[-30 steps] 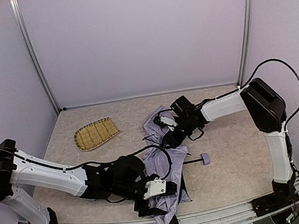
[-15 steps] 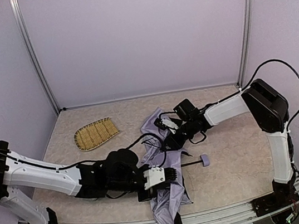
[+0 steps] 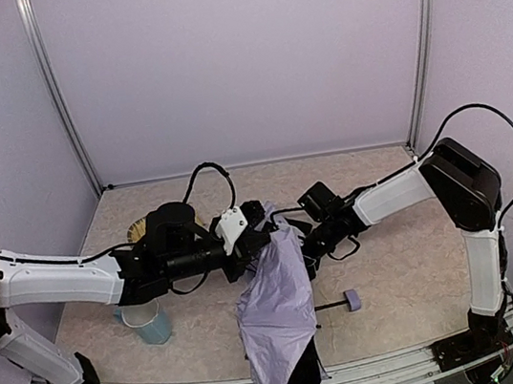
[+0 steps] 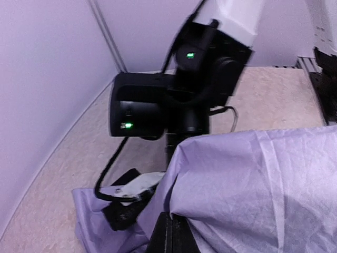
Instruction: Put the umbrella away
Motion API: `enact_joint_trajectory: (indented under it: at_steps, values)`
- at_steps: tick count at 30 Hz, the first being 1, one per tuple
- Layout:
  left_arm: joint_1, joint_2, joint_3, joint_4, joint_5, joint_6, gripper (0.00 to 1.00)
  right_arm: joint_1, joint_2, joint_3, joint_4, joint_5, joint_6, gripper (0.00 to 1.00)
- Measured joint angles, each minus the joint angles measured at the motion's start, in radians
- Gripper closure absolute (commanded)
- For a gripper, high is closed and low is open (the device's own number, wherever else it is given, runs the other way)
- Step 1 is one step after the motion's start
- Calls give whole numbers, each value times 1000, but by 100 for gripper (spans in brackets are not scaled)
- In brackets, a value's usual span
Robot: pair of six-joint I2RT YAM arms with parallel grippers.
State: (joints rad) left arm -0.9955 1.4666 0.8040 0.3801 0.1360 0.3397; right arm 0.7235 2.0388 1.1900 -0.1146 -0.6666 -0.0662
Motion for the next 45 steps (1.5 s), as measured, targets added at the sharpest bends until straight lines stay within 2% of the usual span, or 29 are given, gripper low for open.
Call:
enact_joint_trajectory:
  at_steps: [6,10,13,19,23,25,30,33,39,41,42,45]
  values:
    - [148,186,105,61,-57,-93,100,-16,-11,-19,-14,-65,12,38]
    - [158,257,89,71,-48,-145,100,-55,-71,-82,-3,-82,74,30]
    - [154,259,58,89,-27,-169,100,-97,-134,-123,4,-61,122,28]
    - [160,291,52,111,-5,-203,100,-194,-298,-174,-1,87,187,28]
    - [170,341,64,108,2,-223,100,-215,-478,-188,-38,201,145,28]
    - [174,367,72,107,6,-231,100,-188,-596,-196,-54,212,86,25]
    - [177,407,89,105,21,-246,100,-4,-864,-239,-57,168,-101,21]
    - [177,420,99,104,26,-250,100,86,-924,-277,-62,153,-189,18]
    - [177,433,106,103,38,-255,100,196,-895,-286,-82,228,-340,17]
    - [178,436,106,101,41,-257,100,233,-862,-286,-74,262,-380,25]
    - [179,437,106,101,41,-257,100,245,-840,-286,-65,275,-398,38]
    - [179,437,106,99,43,-258,100,268,-736,-262,-41,313,-444,86]
